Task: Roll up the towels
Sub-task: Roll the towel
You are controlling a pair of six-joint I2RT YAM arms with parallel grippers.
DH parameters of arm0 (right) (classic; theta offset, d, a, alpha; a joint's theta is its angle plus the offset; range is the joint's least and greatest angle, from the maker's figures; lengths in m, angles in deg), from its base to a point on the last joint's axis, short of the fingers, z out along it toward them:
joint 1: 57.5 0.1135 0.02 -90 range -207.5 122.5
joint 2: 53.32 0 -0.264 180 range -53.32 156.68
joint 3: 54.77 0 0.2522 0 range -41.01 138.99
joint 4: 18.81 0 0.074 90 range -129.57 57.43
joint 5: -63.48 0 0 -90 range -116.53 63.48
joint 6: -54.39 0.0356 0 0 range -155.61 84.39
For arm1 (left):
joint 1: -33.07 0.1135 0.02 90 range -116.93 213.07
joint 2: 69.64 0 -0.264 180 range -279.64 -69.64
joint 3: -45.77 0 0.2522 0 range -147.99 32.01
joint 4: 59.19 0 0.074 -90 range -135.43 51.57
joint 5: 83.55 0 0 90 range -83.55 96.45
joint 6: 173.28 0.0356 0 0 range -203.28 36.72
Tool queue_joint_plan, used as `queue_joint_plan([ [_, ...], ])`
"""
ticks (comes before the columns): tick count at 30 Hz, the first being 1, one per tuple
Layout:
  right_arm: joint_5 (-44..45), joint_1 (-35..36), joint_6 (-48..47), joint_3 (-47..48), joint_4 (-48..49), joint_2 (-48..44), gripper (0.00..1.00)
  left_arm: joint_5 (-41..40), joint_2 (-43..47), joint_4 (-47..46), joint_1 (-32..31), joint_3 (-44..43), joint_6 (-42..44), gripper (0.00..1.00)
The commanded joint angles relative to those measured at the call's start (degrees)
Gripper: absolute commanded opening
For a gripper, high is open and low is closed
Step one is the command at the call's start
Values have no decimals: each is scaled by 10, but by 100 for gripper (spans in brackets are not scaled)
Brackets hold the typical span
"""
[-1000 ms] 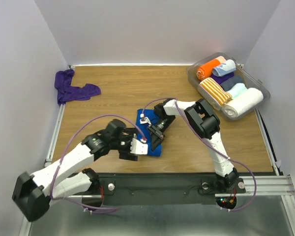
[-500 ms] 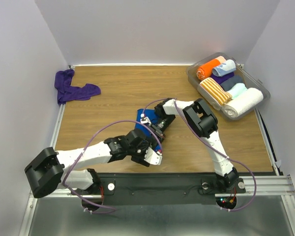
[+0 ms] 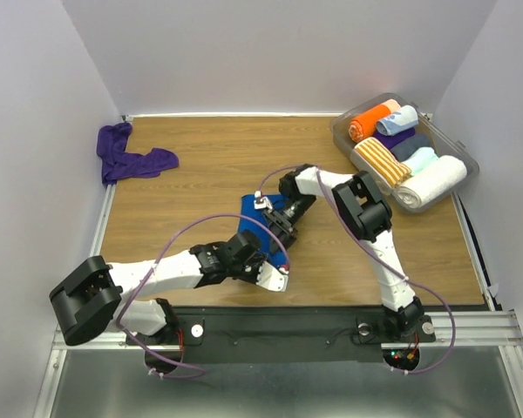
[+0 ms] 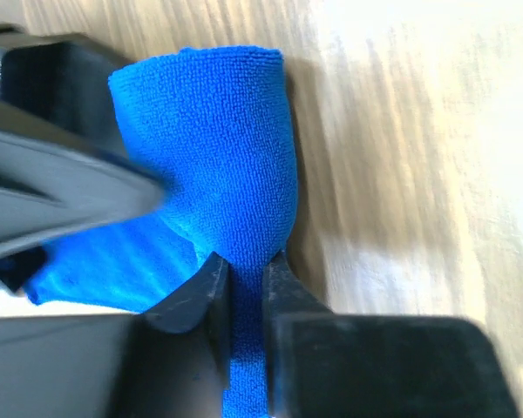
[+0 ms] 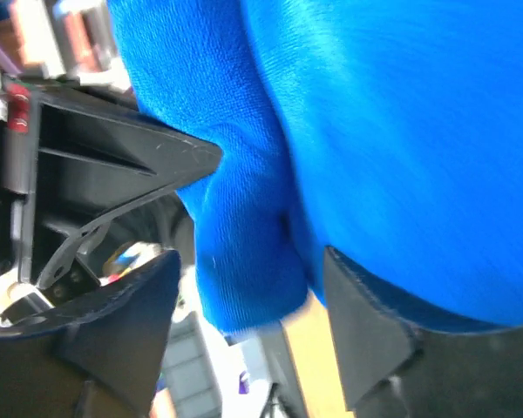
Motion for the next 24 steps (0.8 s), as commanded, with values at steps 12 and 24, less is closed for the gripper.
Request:
queue_joint_plan([
  [12,159,-162,102,-20,163,-321,100,182,-101,203,100,-146,-66,11],
  [24,254,-119,50,-206,228,-622,100,363,-319,360,221,-332,-36,15],
])
